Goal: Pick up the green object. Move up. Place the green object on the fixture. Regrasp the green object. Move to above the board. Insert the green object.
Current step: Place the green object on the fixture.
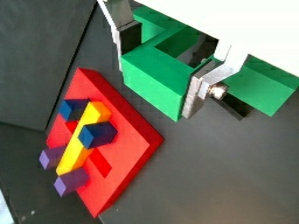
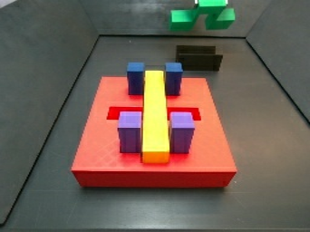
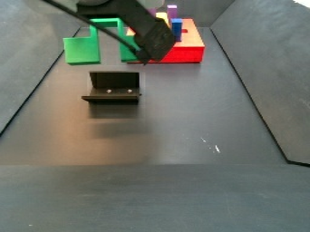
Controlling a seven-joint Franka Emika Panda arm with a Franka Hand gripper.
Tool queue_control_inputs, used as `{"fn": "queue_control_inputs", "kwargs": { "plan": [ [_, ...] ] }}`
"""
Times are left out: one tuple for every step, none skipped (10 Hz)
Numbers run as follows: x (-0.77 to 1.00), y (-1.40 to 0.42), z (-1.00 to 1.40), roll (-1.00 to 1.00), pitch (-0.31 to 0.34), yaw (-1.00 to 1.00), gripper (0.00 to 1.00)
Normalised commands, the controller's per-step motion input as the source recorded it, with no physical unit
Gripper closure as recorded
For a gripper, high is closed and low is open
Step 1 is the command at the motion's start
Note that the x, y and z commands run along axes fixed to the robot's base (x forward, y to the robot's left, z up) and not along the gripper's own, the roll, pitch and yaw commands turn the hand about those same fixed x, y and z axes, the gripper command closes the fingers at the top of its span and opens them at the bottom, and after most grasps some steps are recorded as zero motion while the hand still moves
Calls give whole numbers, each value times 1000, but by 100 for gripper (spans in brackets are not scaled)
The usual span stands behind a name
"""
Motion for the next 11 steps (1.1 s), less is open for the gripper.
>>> {"fn": "queue_control_inputs", "kwargs": {
  "plan": [
    [343, -51, -331, -17, 9, -591, 100],
    [297, -49, -394, -83, 0, -526, 100],
    [297, -57, -437, -74, -20, -471, 100],
    [183, -106, -391, 51, 26, -349, 100],
    [89, -11, -451, 237, 234, -71, 100],
    [40, -94, -394, 274, 200, -60, 100],
    [0, -103, -286, 243, 169, -23, 100],
    [-160, -146, -206, 226, 54, 0, 100],
    [-229, -154, -63, 197, 77, 0, 100],
    [-26, -117, 0, 146, 109, 0, 100],
    [-46, -17, -63, 111, 14, 0, 100]
  ]
}}
